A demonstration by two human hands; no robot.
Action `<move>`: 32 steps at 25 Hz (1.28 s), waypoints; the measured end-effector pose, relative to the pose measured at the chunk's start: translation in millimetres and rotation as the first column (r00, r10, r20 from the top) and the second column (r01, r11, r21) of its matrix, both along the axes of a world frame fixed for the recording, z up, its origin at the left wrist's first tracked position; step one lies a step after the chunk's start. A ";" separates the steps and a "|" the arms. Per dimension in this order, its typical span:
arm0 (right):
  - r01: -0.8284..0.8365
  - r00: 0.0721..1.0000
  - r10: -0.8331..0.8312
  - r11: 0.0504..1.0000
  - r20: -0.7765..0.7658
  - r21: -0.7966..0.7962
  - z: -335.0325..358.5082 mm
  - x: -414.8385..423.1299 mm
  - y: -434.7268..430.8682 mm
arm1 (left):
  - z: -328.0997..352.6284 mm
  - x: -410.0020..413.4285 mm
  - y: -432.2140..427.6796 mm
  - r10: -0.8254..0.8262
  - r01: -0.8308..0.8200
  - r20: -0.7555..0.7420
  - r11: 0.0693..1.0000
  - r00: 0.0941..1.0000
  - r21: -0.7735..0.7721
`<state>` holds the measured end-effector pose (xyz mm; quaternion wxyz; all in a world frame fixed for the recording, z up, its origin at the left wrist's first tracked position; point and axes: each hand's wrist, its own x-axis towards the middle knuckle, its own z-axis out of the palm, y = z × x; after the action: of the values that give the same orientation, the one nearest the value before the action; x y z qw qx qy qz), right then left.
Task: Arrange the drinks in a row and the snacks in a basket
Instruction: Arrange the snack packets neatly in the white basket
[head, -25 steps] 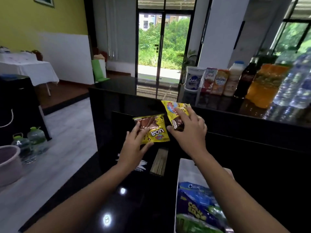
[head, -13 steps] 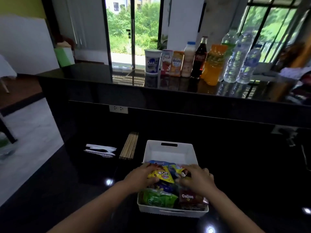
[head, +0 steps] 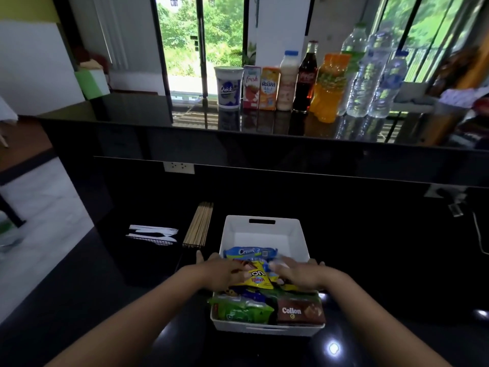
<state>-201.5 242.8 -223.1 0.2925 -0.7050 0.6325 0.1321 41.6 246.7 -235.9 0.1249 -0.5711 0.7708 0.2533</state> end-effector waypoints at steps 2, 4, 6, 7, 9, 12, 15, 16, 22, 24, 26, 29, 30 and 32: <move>0.063 0.997 -0.058 0.994 0.054 -0.091 3.7 0.4 -15.2 | 12.4 -2.1 -14.1 -0.011 0.011 0.004 1.000 1.000 -0.024; 0.108 0.994 -0.102 0.970 0.038 -0.218 4.3 4.3 -28.9 | 21.8 -4.7 -29.2 -0.028 0.025 -0.028 0.995 0.999 -0.093; 0.075 0.995 -0.091 0.952 -0.040 -0.298 0.4 10.3 -42.2 | 22.7 -8.9 -44.4 -0.051 0.035 -0.087 0.984 0.995 -0.176; 0.053 0.994 -0.081 0.948 -0.075 -0.314 -3.1 12.2 -48.8 | 20.4 -10.9 -50.9 -0.063 0.038 -0.111 0.977 0.992 -0.212; 0.057 0.990 -0.096 0.945 -0.106 -0.322 -15.2 14.7 -64.5 | 10.1 -13.5 -67.5 -0.074 0.036 -0.143 0.968 0.987 -0.250; 0.059 0.982 -0.106 0.958 -0.154 -0.282 -37.8 13.9 -85.4 | -12.0 -17.0 -91.7 -0.037 -0.012 -0.204 0.971 0.978 -0.237; 0.063 0.982 -0.096 0.979 -0.163 -0.196 -56.1 16.2 -92.8 | -34.4 -21.7 -102.8 0.029 -0.070 -0.276 0.988 0.961 -0.137; 0.062 0.981 -0.094 0.981 -0.167 -0.184 -60.8 17.2 -94.8 | -39.6 -22.4 -105.2 0.045 -0.080 -0.281 0.990 0.959 -0.115; -0.047 0.958 -0.010 0.980 -0.285 -0.191 -78.4 10.4 -91.6 | -55.8 -22.4 -111.0 0.119 -0.153 -0.268 0.982 0.956 -0.109; -0.087 0.951 0.015 0.972 -0.308 -0.220 -80.2 8.3 -91.1 | -57.4 -22.8 -113.0 0.125 -0.164 -0.251 0.976 0.960 -0.142; -0.120 0.938 0.034 0.965 -0.345 -0.232 -81.2 7.8 -91.0 | -59.4 -24.6 -115.3 0.130 -0.168 -0.226 0.974 0.965 -0.153; -0.107 0.918 0.009 0.968 -0.397 -0.225 -80.6 11.1 -93.3 | -62.6 -27.1 -120.5 0.153 -0.182 -0.174 0.970 0.973 -0.161; -0.083 0.917 -0.015 0.970 -0.398 -0.229 -79.2 11.7 -95.6 | -64.2 -27.7 -123.0 0.153 -0.178 -0.151 0.969 0.977 -0.169; -0.043 0.925 -0.063 0.963 -0.375 -0.268 -75.8 10.7 -102.0 | -69.2 -28.7 -128.3 0.139 -0.155 -0.098 0.973 0.985 -0.171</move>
<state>-190.7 140.8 -298.9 0.0660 -0.6960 0.6928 0.1768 13.0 118.5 -305.1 0.0213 -0.6242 0.7505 0.2160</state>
